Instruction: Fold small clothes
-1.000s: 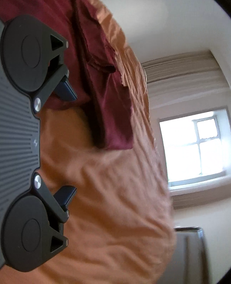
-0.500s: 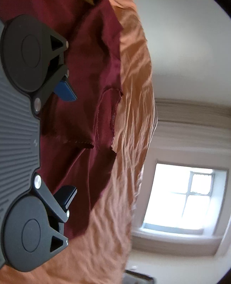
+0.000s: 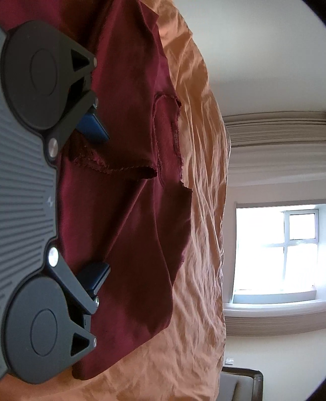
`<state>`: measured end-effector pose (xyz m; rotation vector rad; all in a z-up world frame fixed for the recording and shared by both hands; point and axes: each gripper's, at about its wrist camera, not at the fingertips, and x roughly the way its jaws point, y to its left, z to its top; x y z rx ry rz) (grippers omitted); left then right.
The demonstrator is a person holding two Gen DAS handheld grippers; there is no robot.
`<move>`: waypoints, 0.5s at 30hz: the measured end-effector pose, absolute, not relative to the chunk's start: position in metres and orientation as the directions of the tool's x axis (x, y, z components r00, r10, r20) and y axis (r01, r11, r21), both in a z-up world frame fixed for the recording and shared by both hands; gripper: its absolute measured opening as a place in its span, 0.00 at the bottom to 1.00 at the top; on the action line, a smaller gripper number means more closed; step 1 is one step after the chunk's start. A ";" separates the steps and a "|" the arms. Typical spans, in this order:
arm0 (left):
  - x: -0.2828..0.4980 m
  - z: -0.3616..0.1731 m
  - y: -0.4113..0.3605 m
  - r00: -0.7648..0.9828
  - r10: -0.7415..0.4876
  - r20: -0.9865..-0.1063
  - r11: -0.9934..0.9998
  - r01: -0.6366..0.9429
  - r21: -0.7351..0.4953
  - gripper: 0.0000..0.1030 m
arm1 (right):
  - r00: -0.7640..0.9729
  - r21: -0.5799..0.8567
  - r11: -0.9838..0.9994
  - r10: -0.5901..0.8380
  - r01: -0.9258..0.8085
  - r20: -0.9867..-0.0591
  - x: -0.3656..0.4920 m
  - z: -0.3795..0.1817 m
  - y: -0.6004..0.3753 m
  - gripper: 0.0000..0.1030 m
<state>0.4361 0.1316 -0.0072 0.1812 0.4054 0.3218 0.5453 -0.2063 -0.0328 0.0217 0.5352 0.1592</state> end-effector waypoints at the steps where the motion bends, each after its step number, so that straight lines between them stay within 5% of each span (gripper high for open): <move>1: 0.436 -0.008 0.130 0.865 0.338 -0.372 0.934 -0.259 0.246 0.74 | 0.847 0.064 0.987 0.158 -0.146 -0.507 0.547 -0.033 -0.206 1.00; 4: 0.431 -0.006 0.130 0.873 0.290 -0.392 0.951 -0.217 0.220 0.77 | 0.849 0.068 0.986 0.166 -0.153 -0.502 0.542 -0.026 -0.208 1.00; 6: 0.423 -0.004 0.131 0.870 0.269 -0.414 0.960 -0.205 0.191 0.89 | 0.846 0.075 0.981 0.191 -0.178 -0.498 0.531 -0.017 -0.211 1.00; 15: 0.341 0.011 0.127 0.906 0.143 -0.398 0.989 -0.144 0.027 0.99 | 0.825 0.061 0.932 0.346 -0.358 -0.446 0.427 0.007 -0.254 1.00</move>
